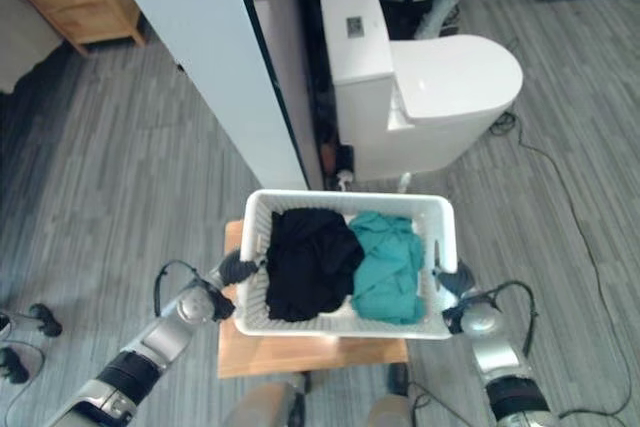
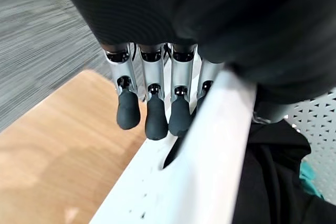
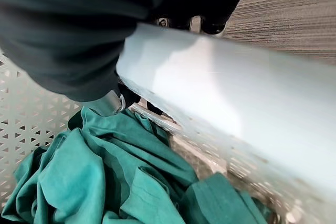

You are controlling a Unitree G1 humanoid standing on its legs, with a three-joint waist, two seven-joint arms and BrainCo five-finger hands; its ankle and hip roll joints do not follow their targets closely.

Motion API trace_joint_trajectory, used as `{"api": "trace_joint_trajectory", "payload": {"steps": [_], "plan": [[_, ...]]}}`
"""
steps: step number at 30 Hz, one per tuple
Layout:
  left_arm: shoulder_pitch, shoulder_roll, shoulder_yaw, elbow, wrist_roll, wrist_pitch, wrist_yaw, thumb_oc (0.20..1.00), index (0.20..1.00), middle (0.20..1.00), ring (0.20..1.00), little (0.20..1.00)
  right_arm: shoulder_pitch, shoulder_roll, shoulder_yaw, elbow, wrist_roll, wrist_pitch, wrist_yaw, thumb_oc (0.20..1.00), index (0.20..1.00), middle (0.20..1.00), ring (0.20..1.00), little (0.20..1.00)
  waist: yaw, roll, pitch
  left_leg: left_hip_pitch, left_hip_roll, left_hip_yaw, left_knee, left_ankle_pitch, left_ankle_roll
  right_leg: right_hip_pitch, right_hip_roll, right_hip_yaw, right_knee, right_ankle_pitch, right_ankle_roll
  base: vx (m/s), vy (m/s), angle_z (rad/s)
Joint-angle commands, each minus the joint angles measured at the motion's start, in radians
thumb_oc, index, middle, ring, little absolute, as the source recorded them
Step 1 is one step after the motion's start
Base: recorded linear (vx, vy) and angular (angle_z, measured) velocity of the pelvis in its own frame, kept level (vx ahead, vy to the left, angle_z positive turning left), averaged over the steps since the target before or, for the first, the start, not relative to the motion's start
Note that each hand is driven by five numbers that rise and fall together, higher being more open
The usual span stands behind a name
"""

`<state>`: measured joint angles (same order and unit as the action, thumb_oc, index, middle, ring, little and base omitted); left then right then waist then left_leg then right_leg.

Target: Grab the laundry basket,head to the washer,open it,put in the laundry and shut it.

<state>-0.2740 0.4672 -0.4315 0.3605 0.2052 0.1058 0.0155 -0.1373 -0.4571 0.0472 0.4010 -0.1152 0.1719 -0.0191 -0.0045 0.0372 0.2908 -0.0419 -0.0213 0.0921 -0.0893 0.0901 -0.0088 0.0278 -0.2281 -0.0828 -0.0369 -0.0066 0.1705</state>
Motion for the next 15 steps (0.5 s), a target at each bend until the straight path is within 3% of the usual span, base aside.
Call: {"api": "trace_joint_trajectory", "payload": {"steps": [1, 4, 7, 11, 13, 15], "plan": [[-0.003, 0.104, 0.106, 0.000, 0.055, -0.032, 0.005, 0.200, 0.200, 0.200, 0.200, 0.200, 0.010, -0.164, -0.086, 0.007, -0.007, -0.019, -0.021, 0.200, 0.200, 0.200, 0.200, 0.200, 0.041, -0.031, -0.136, -0.043, 0.014, 0.019, 0.131, -0.147, 0.039, -0.136, -0.110, -0.078, 0.184, 0.092, 0.054, -0.18, 0.067, -0.63], [0.004, 0.125, 0.108, 0.003, 0.036, -0.021, -0.012, 0.200, 0.200, 0.200, 0.200, 0.200, -0.019, -0.180, -0.084, 0.045, 0.012, -0.020, -0.025, 0.200, 0.200, 0.200, 0.200, 0.200, 0.058, -0.016, -0.127, -0.040, 0.032, 0.071, 0.144, -0.133, 0.067, -0.117, -0.074, -0.141, 0.429, -0.005, 0.037, -0.20, 0.086, -0.64], [0.039, 0.146, 0.132, 0.001, 0.012, -0.016, -0.022, 0.200, 0.200, 0.200, 0.200, 0.200, -0.045, -0.198, -0.076, 0.082, 0.022, -0.023, -0.023, 0.200, 0.200, 0.200, 0.200, 0.200, 0.085, -0.030, -0.153, -0.033, 0.021, 0.134, 0.146, -0.122, 0.088, -0.042, -0.053, -0.157, 0.550, -0.033, 0.036, -0.16, 0.030, -0.55], [0.093, 0.155, 0.164, 0.015, -0.051, -0.027, -0.009, 0.200, 0.200, 0.200, 0.200, 0.200, -0.114, -0.220, -0.041, 0.149, 0.058, -0.032, -0.025, 0.200, 0.200, 0.200, 0.200, 0.200, 0.146, -0.054, -0.214, -0.078, 0.020, 0.229, 0.128, -0.079, 0.084, 0.087, -0.077, -0.183, 0.541, 0.026, 0.048, -0.21, -0.075, -0.67], [0.112, 0.148, 0.175, 0.024, -0.079, -0.031, -0.006, 0.200, 0.200, 0.200, 0.200, 0.200, -0.139, -0.226, -0.025, 0.167, 0.072, -0.035, -0.026, 0.200, 0.200, 0.200, 0.200, 0.200, 0.163, -0.071, -0.232, -0.079, 0.010, 0.236, 0.100, -0.077, 0.069, 0.120, -0.088, -0.169, 0.507, 0.027, 0.065, -0.16, -0.146, -1.26], [0.133, 0.141, 0.204, 0.037, -0.115, -0.047, 0.010, 0.200, 0.200, 0.200, 0.200, 0.200, -0.181, -0.234, -0.002, 0.188, 0.104, -0.040, -0.031, 0.200, 0.200, 0.200, 0.200, 0.200, 0.188, -0.083, -0.237, -0.127, 0.065, 0.290, 0.076, -0.004, 0.020, 0.155, -0.057, -0.168, 0.360, -0.061, 0.047, -0.38, -0.392, -0.90]]}}
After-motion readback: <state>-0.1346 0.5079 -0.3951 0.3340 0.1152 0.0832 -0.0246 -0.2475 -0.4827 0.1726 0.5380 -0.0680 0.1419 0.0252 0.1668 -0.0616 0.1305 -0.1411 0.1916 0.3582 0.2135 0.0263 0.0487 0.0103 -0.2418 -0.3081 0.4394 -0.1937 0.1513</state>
